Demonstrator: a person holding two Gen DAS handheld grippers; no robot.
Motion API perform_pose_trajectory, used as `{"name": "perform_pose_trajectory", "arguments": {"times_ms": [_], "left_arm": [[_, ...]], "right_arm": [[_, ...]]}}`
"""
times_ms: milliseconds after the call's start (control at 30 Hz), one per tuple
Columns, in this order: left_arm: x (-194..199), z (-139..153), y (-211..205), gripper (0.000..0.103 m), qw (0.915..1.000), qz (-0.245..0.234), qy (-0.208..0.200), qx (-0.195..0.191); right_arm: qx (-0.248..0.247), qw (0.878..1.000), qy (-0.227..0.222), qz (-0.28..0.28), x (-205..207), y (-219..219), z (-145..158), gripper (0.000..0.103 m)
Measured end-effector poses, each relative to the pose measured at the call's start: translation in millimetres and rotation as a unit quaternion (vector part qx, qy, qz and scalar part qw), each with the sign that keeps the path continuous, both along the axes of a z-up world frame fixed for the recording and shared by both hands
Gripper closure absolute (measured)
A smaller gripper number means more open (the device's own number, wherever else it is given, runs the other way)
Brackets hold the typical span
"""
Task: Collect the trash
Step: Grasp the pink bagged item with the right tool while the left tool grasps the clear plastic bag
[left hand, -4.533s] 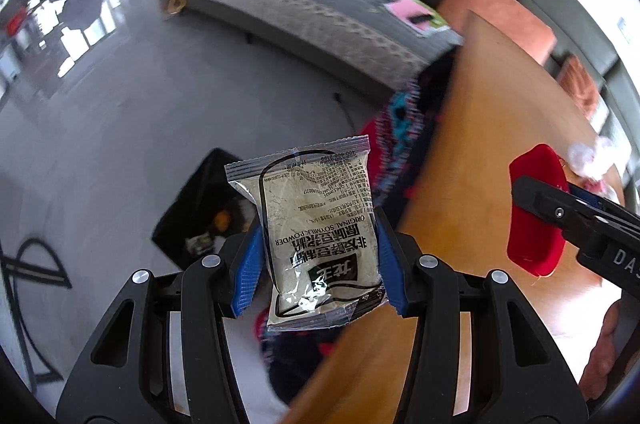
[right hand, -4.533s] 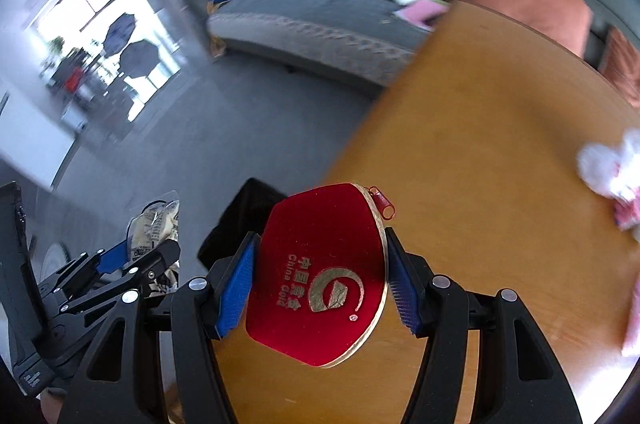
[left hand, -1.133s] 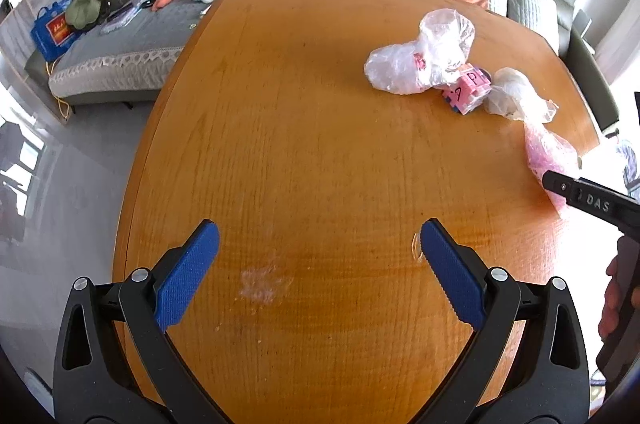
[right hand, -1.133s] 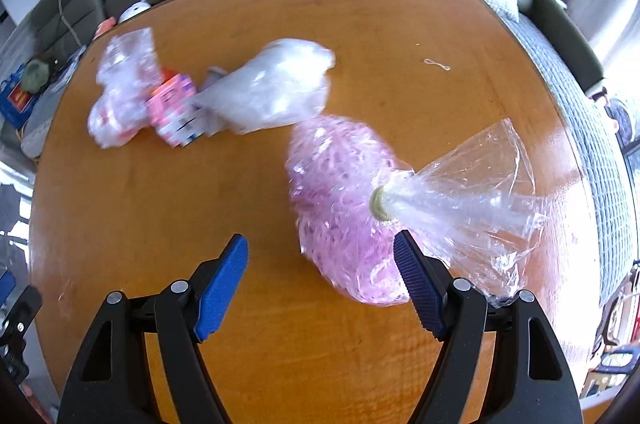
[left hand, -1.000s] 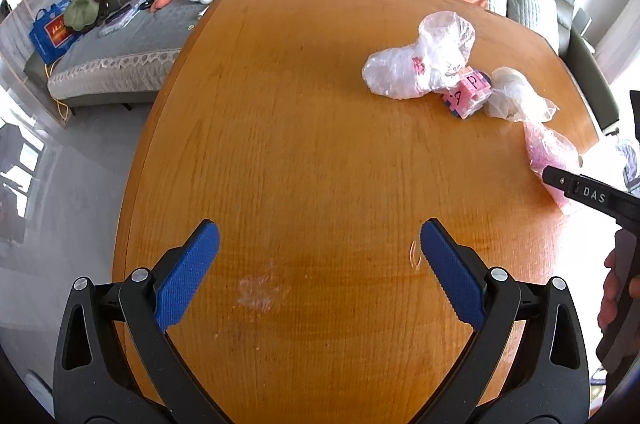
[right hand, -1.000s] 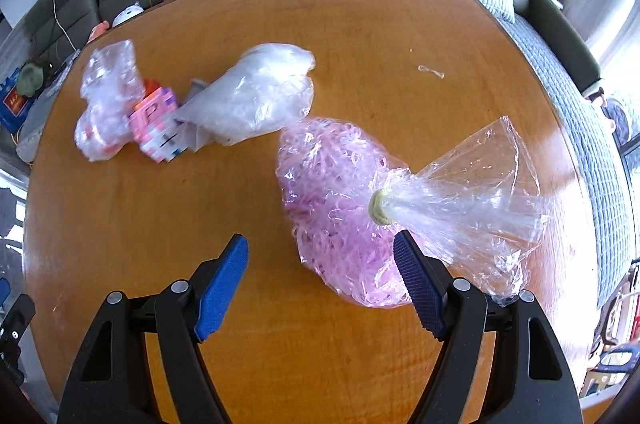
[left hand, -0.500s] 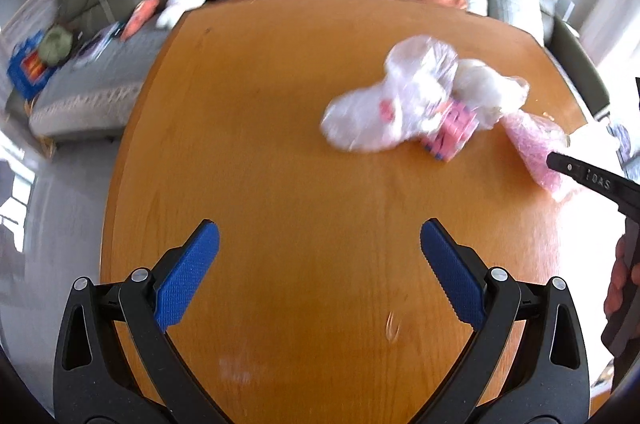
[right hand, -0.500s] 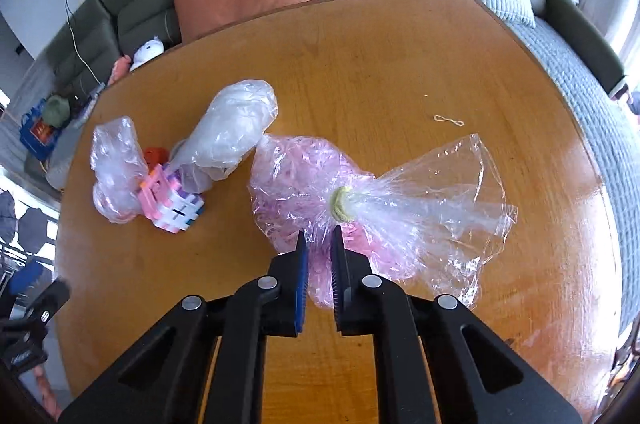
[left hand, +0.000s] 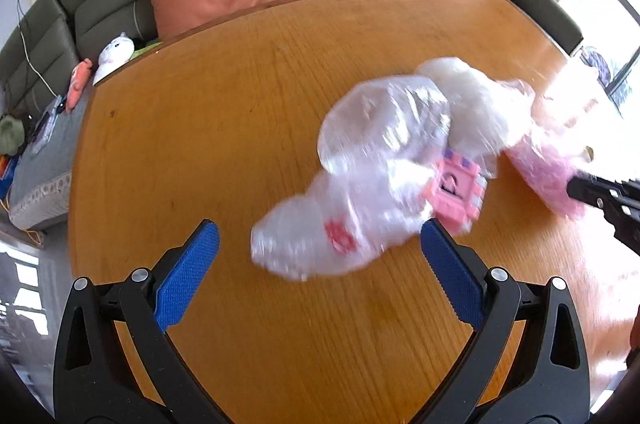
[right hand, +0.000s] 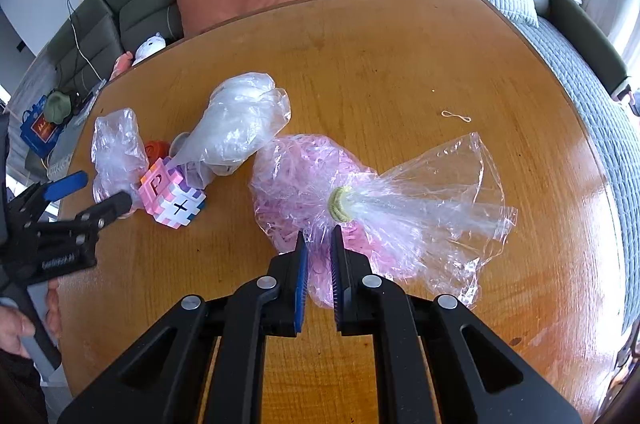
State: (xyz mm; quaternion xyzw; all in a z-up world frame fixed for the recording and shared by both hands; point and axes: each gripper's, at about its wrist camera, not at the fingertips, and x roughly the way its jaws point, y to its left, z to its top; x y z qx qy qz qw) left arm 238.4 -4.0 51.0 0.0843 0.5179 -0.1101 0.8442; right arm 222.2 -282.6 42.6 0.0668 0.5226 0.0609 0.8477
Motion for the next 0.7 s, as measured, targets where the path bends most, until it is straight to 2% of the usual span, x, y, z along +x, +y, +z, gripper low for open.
{"name": "perform_pose_trajectory", "arguments": {"times_ms": [67, 100, 133, 167, 300, 567, 700], "left_arm": [[4.1, -1.2, 3.1, 0.006, 0.9998, 0.007, -0.003, -0.018], [5.6, -2.5, 4.8, 0.009, 0.9996, 0.014, -0.004, -0.025], [6.6, -3.8, 6.2, 0.015, 0.9995, 0.019, -0.003, -0.025], [7.4, -5.6, 7.5, 0.029, 0.9994, 0.022, -0.001, -0.025], [2.2, -5.3, 16.4, 0.039, 0.9982, 0.042, -0.001, -0.042], [-32.3, 13.2, 31.0, 0.040, 0.9949, 0.061, -0.005, -0.081], [-53.4, 24.9, 31.7, 0.040, 0.9945, 0.060, -0.015, -0.084]], "right_arm": [[-0.003, 1.000, 0.000, -0.001, -0.5, 1.8, 0.2, 0.092], [-0.003, 1.000, 0.000, -0.002, -1.9, 2.8, 0.1, 0.092], [-0.003, 1.000, 0.000, -0.003, -2.1, 3.3, 0.3, 0.092], [-0.004, 1.000, 0.000, -0.005, -2.6, 3.8, 0.7, 0.092], [-0.003, 1.000, -0.001, -0.012, -5.3, 3.3, 3.6, 0.092], [0.002, 1.000, -0.015, -0.017, -26.6, 3.5, 18.8, 0.092], [0.008, 1.000, -0.021, -0.011, -43.1, 7.7, 28.1, 0.092]]}}
